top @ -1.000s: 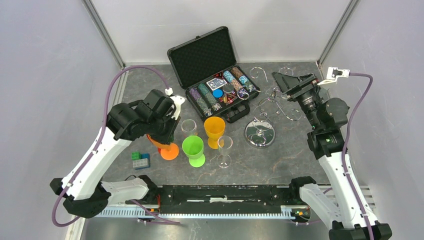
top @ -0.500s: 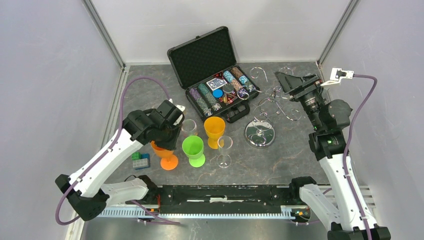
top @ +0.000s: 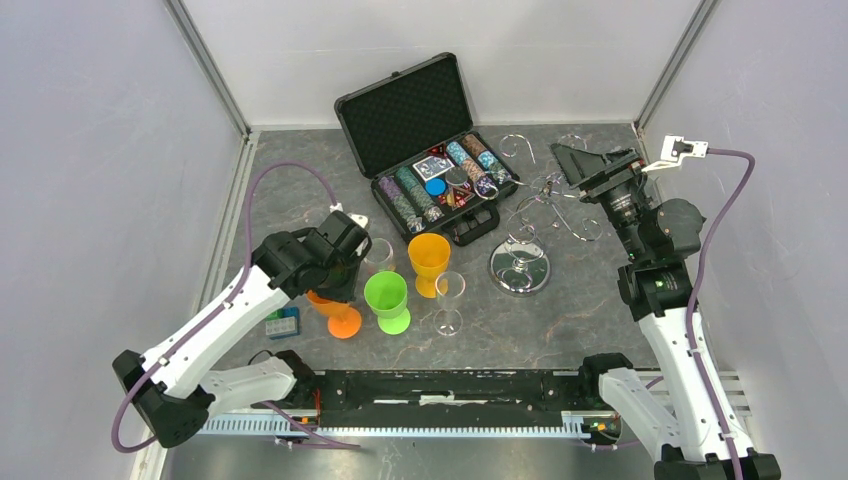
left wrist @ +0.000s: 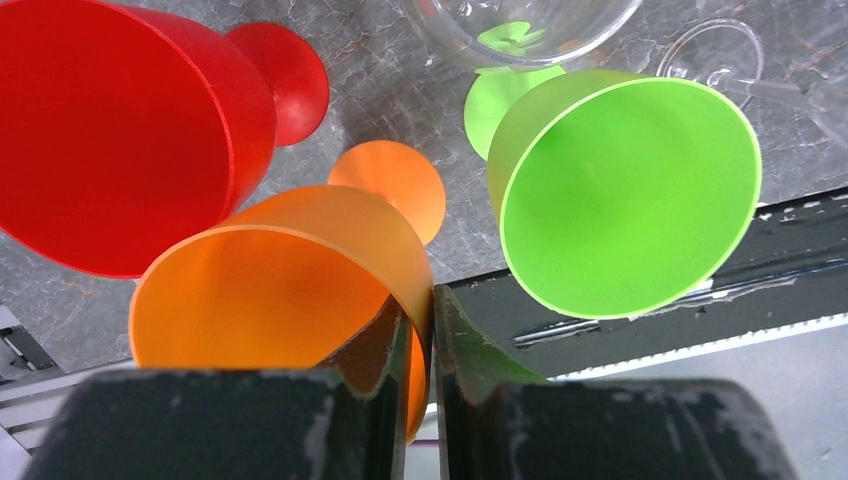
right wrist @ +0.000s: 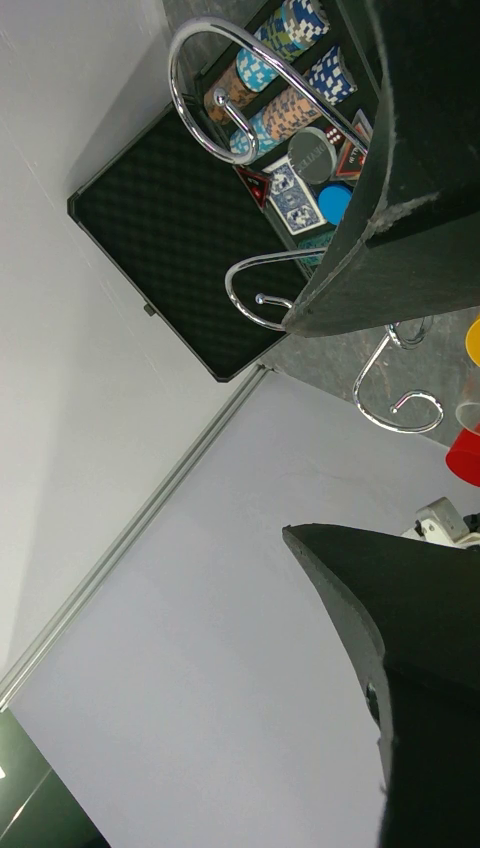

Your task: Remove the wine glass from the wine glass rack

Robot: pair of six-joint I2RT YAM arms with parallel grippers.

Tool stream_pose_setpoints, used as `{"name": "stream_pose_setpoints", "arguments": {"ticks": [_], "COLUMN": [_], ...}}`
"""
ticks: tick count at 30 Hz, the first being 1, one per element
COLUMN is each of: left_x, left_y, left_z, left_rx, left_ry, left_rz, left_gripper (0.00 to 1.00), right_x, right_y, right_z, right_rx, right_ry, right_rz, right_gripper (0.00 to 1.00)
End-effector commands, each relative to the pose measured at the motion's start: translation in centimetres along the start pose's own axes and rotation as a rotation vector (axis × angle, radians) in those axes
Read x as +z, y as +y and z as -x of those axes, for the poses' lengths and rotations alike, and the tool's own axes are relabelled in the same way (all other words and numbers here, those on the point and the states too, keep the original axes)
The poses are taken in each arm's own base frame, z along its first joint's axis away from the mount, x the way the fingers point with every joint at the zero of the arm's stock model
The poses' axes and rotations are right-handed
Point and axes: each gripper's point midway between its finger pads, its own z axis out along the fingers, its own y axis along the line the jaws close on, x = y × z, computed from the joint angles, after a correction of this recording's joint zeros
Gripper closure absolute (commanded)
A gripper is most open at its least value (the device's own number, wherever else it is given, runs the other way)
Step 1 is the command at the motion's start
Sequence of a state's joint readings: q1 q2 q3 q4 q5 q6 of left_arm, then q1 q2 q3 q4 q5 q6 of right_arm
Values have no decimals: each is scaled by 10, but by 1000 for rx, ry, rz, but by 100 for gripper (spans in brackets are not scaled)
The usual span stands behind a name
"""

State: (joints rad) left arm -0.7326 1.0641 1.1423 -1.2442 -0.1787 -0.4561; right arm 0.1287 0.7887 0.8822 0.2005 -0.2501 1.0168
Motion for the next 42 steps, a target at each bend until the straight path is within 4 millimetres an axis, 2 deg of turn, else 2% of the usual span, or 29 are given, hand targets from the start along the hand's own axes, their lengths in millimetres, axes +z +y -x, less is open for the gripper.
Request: {"name": "stream_pose_setpoints", "arguments": {"ticks": [1, 10, 16, 24, 29, 32, 34, 39, 42], "left_x": [5, 18, 7, -39, -73, -94, -108, -144, -163], "left_y": [-2, 0, 0, -5, 4, 11, 11, 7, 29], "left_z": [9, -4, 0, 26, 44, 60, 76, 111, 122], "left_rx": [-35, -21, -21, 6, 23, 36, 46, -12, -111], "left_ry": [-45, 13, -12, -152, -261, -351, -440, -692, -828], "left_rz": [7, 27, 11, -76, -75, -55, -68, -140, -71], "left_gripper": [87, 79, 72, 60, 48, 25, 2, 0, 0], "right_x": [-1, -2, -2, -5, -8, -10, -11, -29, -47], "right_y": [13, 9, 8, 12, 19, 24, 27, 30, 19], "right_z": [7, 4, 3, 6, 13, 19, 22, 37, 58], "right_rx": [-9, -8, -6, -31, -70, -113, -171, -439, -613], "right_ry": [-14, -9, -4, -13, -36, -50, -57, -108, -153], "right_rz": [39, 31, 32, 44, 57, 61, 66, 45, -92], "right_gripper": [27, 27, 26, 25, 22, 21, 17, 6, 2]}}
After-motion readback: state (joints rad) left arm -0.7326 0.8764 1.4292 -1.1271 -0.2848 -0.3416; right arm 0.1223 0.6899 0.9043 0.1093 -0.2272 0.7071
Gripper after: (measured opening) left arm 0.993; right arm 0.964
